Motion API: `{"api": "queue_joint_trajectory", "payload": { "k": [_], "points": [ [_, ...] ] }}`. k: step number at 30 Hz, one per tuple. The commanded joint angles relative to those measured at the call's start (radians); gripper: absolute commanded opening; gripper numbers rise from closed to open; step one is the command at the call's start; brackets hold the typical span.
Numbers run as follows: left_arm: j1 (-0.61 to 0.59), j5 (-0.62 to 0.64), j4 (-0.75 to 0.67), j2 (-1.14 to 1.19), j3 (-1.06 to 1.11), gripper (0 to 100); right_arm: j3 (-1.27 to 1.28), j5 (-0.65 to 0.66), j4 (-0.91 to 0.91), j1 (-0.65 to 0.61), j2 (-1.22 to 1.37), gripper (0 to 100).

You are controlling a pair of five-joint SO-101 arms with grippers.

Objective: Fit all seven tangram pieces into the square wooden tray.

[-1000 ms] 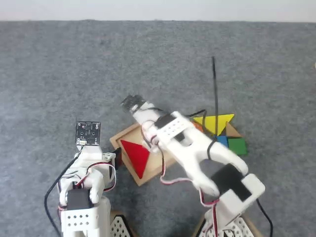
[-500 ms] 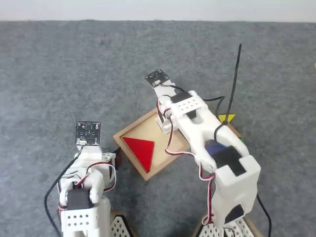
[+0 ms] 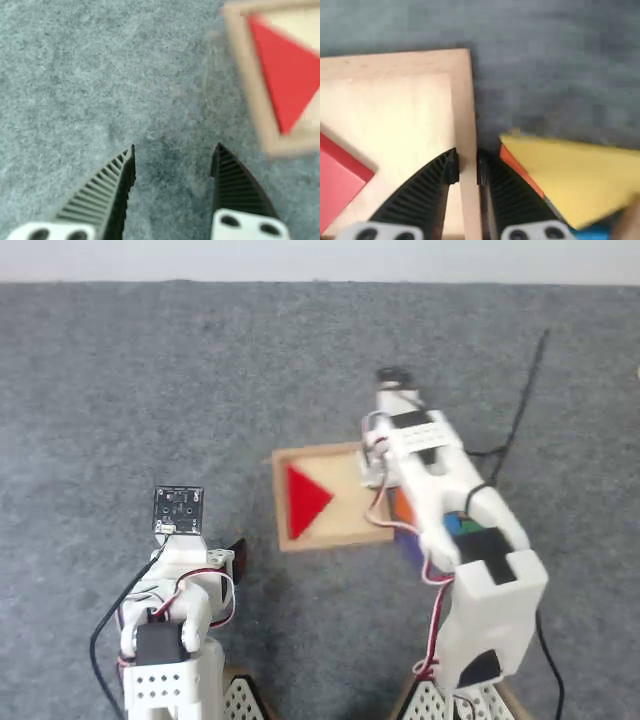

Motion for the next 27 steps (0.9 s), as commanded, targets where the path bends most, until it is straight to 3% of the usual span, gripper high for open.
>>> {"api": "queue_joint_trajectory", "payload": {
  "k": [1,8,17,22,27],
  "points": [
    [-0.003,0.011,-0.021,-0.011,-0.012,24,-0.035,-0.052,0.010,0.107,-0.010,0.6],
    [-0.003,0.011,-0.021,-0.011,-0.012,24,0.049,-0.003,0.028,0.064,-0.117,1.2],
    [-0.003,0.011,-0.021,-0.011,-0.012,24,0.210,0.092,0.030,0.068,-0.478,25.6],
    [-0.003,0.011,-0.021,-0.011,-0.012,24,0.325,0.196,0.021,0.122,-0.653,25.6],
    [-0.003,0.011,-0.021,-0.011,-0.012,24,0.354,0.350,-0.002,0.216,-0.618,25.6]
  ]
}}
